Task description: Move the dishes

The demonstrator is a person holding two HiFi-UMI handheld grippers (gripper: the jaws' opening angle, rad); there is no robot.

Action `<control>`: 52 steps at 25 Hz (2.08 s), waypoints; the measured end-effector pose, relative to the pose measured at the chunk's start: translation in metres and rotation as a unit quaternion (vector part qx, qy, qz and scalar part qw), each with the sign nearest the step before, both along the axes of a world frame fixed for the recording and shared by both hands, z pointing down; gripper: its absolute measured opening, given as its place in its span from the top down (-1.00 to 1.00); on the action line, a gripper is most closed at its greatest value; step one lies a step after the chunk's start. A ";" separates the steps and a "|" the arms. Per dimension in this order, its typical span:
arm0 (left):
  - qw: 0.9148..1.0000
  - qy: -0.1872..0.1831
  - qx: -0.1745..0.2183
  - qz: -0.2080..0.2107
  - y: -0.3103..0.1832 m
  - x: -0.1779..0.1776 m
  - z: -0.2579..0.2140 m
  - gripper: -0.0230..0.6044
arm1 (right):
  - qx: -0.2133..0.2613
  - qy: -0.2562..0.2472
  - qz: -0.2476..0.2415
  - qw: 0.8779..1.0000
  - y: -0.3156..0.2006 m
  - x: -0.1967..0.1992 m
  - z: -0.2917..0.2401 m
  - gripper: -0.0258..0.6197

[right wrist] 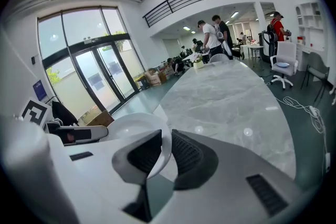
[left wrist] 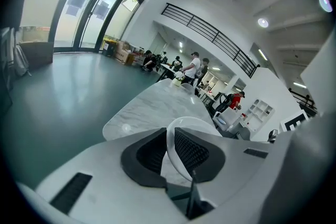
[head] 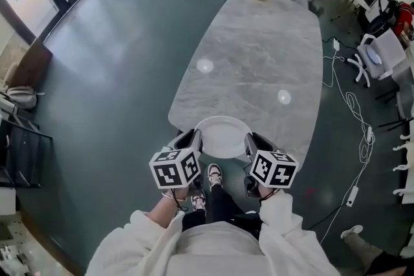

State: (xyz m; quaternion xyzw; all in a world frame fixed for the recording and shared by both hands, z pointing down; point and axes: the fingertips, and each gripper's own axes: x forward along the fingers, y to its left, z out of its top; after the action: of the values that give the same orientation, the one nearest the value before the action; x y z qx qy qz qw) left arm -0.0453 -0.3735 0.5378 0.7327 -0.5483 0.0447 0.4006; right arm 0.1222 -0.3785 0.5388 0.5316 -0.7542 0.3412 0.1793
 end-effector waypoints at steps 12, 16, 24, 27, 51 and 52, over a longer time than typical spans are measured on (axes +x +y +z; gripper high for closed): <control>0.996 -0.020 -0.056 -0.061 -0.042 -0.046 0.059 0.79 | -0.061 -0.010 -0.065 0.996 -0.060 -0.048 0.061 0.58; 0.994 -0.018 -0.077 -0.077 -0.058 -0.058 0.085 0.79 | -0.081 -0.012 -0.075 0.994 -0.078 -0.060 0.087 0.58; 0.990 -0.019 -0.107 -0.092 -0.088 -0.077 0.126 0.79 | -0.109 -0.013 -0.083 0.990 -0.110 -0.079 0.123 0.59; 0.989 -0.020 -0.112 -0.096 -0.097 -0.082 0.135 0.79 | -0.113 -0.014 -0.084 0.990 -0.119 -0.084 0.131 0.59; 0.985 -0.020 -0.124 -0.119 -0.119 -0.084 0.168 0.79 | -0.126 0.000 -0.103 0.987 -0.150 -0.088 0.163 0.59; 0.985 -0.019 -0.124 -0.119 -0.119 -0.083 0.169 0.79 | -0.127 0.000 -0.104 0.986 -0.149 -0.087 0.164 0.59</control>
State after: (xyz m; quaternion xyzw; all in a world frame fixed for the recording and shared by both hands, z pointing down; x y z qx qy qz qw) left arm -0.1286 -0.4921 0.7064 0.6058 -0.6295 0.0787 0.4802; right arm 0.0351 -0.5275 0.7030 0.4233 -0.7559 0.4135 0.2801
